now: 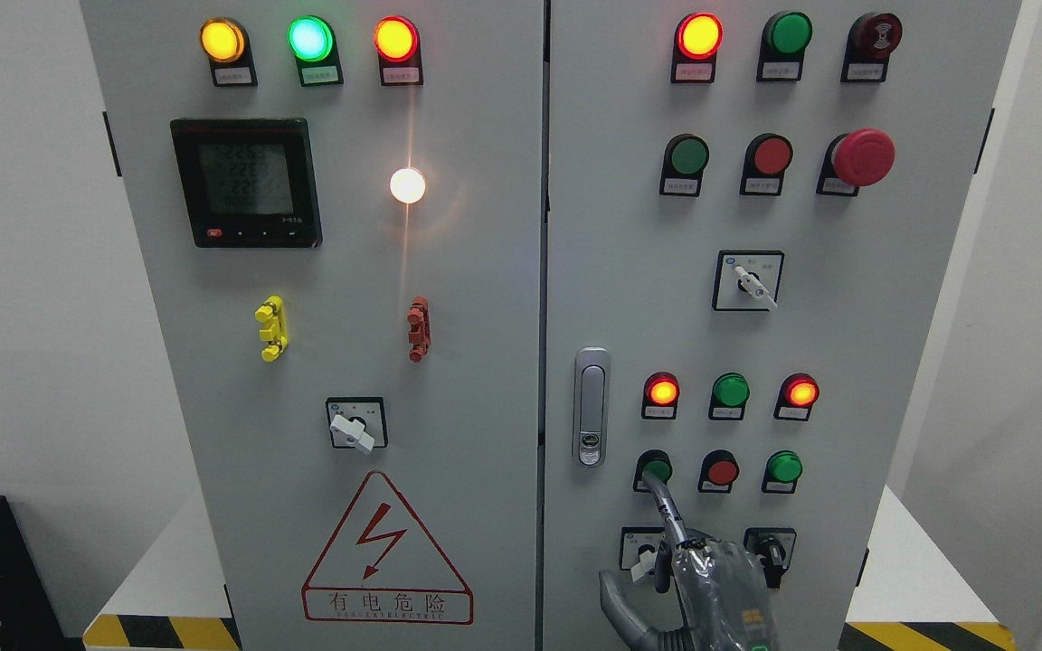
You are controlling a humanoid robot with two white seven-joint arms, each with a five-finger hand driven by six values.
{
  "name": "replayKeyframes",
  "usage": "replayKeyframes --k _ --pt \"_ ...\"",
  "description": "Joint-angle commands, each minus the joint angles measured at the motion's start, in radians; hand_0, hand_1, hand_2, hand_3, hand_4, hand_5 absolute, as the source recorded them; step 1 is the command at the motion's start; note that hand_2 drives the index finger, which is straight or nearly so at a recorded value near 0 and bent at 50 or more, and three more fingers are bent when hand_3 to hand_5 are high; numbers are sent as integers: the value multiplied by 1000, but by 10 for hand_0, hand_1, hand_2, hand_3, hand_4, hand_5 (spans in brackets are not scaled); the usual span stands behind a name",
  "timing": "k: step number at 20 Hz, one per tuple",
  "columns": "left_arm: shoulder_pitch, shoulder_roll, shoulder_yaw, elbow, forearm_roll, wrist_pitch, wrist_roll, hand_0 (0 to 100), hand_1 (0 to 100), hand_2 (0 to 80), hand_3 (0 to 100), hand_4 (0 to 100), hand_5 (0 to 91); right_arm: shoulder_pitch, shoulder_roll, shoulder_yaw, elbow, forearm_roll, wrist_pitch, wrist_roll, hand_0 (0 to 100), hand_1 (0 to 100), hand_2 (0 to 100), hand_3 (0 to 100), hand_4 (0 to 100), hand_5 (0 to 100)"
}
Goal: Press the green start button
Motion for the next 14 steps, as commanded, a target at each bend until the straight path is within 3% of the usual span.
replayKeyframes --k 1,7,9,10,12,14 --pt "-23 0 0 -28 0 1 -1 120 556 0 0 0 0 69 2 7 -117 -110 -19 -13 458 344 0 806 778 854" --pt "-23 0 0 -28 0 1 -1 120 556 0 0 0 0 163 2 21 -225 -255 -17 -12 307 277 0 629 646 695" --pt "-23 0 0 -28 0 1 -1 120 556 0 0 0 0 200 2 32 -261 -332 -16 16 61 256 0 430 478 525" --pt "-23 0 0 -28 0 1 -1 120 556 0 0 0 0 215 2 38 -275 -373 -16 31 0 246 0 365 416 469" --pt "-23 0 0 -28 0 1 -1 120 556 0 0 0 0 237 0 41 -294 -430 -16 37 0 193 0 229 281 331" --pt "-23 0 0 -28 0 1 -1 120 556 0 0 0 0 252 2 39 -314 -475 -16 39 0 145 0 154 190 209"
